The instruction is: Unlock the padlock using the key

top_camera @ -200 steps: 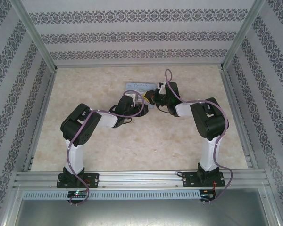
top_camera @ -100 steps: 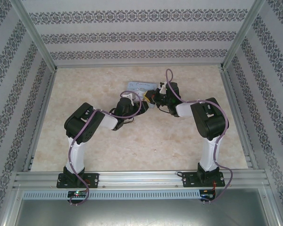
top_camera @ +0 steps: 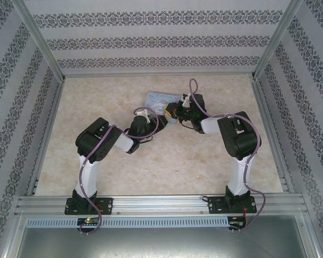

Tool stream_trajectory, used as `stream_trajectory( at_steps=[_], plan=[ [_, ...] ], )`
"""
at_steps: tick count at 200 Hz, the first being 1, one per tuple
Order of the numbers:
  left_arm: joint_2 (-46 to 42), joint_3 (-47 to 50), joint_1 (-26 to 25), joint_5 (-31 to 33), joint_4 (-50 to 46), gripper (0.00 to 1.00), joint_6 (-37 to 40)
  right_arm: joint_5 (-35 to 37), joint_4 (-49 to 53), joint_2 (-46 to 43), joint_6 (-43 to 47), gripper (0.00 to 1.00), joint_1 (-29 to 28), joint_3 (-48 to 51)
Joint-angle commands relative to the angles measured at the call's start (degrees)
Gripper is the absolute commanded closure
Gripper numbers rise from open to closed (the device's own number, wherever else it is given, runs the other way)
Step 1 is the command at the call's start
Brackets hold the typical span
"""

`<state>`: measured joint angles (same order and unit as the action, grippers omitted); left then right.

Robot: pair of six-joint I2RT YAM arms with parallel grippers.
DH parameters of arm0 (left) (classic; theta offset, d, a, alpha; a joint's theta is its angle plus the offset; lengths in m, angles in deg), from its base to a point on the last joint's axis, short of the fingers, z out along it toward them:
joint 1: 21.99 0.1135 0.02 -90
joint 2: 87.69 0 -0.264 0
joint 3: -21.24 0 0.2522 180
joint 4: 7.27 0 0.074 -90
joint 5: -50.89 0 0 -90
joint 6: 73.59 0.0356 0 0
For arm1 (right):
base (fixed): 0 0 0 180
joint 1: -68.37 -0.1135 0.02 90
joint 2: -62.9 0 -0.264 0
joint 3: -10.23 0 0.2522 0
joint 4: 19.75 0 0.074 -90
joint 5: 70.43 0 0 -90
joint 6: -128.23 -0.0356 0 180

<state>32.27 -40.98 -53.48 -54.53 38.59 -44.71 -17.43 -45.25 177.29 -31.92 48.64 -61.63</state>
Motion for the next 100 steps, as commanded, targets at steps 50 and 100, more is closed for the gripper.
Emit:
stream_trajectory(
  at_steps=[50, 100],
  plan=[
    [0.9, 2.3, -1.4, -0.3, 2.9, 0.47, -4.5, 0.0, 0.0, 1.2, 0.4, 1.0, 0.0, 1.2],
    [2.0, 2.0, -1.5, 1.0, 1.9, 0.5, -4.7, 0.0, -0.1, 1.5, 0.2, 1.0, -0.1, 1.2]
  ],
)
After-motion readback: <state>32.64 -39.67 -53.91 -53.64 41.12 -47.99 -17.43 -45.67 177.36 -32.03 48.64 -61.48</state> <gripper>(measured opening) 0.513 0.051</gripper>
